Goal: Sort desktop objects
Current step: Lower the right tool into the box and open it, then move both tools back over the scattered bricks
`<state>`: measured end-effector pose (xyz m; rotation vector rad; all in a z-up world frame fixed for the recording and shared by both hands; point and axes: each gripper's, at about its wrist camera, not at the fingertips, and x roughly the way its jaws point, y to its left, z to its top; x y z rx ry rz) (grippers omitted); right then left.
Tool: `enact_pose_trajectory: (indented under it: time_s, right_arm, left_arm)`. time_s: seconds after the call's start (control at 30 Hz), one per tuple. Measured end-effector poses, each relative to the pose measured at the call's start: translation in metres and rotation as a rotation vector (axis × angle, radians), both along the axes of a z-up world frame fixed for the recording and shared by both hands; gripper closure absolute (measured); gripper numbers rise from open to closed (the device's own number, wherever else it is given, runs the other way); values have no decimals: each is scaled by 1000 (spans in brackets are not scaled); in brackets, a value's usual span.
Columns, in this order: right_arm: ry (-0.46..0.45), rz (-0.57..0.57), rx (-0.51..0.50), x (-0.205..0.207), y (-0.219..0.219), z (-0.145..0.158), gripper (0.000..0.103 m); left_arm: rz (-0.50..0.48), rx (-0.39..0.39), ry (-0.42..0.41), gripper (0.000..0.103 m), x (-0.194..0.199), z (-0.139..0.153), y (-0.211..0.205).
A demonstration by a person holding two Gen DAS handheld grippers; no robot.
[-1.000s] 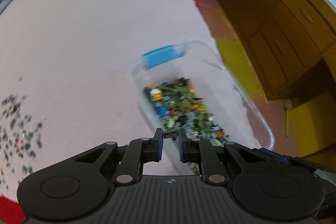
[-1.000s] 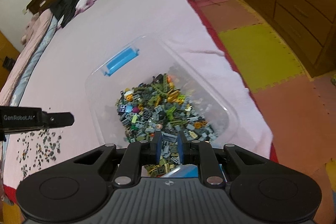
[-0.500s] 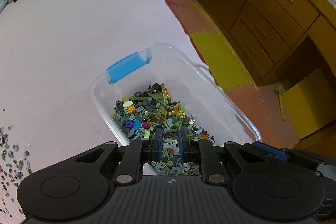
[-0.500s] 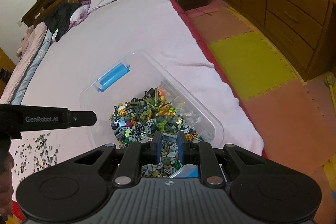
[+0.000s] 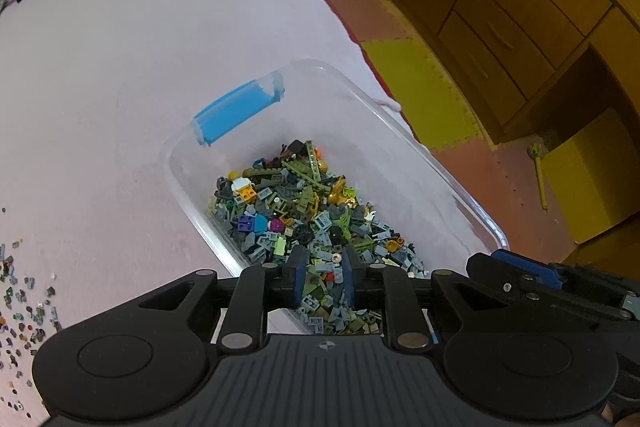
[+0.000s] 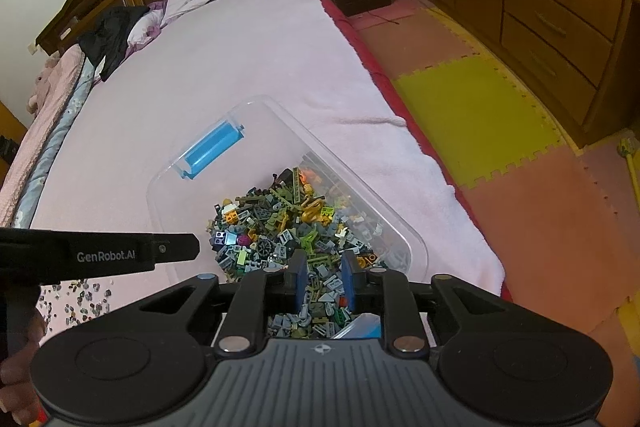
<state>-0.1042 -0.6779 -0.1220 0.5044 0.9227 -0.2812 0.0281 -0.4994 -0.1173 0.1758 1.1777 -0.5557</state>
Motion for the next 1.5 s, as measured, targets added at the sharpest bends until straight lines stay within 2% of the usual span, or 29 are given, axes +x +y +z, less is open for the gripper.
enact_pose_trajectory:
  time_s: [0.13,0.23,0.33,0.57,0.7,0.83,1.13,1.37,1.43,1.5]
  right_arm:
    - [0,-5,3,0,0,1,75]
    - [-2,-17,14,0,0,2,67]
    - [-3,-34,35,-1,-2,4,58]
    - [14,-48,49,-2,-3,9,48]
    - [24,-36,50,-3,-1,13,45]
    - [24,1,50,-1,11,13,44]
    - [-22,109,0,15,75,35,35]
    - [-44,139,-36,28,156,55,29]
    - [-49,148,-29,33,182,61,29]
    - [-66,173,-38,36,211,71,28]
  left_arm:
    - [8,-1,0,68,0,1,2]
    - [13,-5,1,56,0,3,4]
    - [20,-6,3,49,0,4,5]
    - [40,-7,-12,38,-4,14,13]
    - [57,-5,-34,30,-12,20,26]
    - [74,2,-57,26,-20,27,41]
    - [157,38,-133,16,-35,49,123]
    - [194,67,-167,15,-42,64,212]
    - [205,86,-195,8,-45,72,243]
    - [219,105,-226,6,-47,81,273]
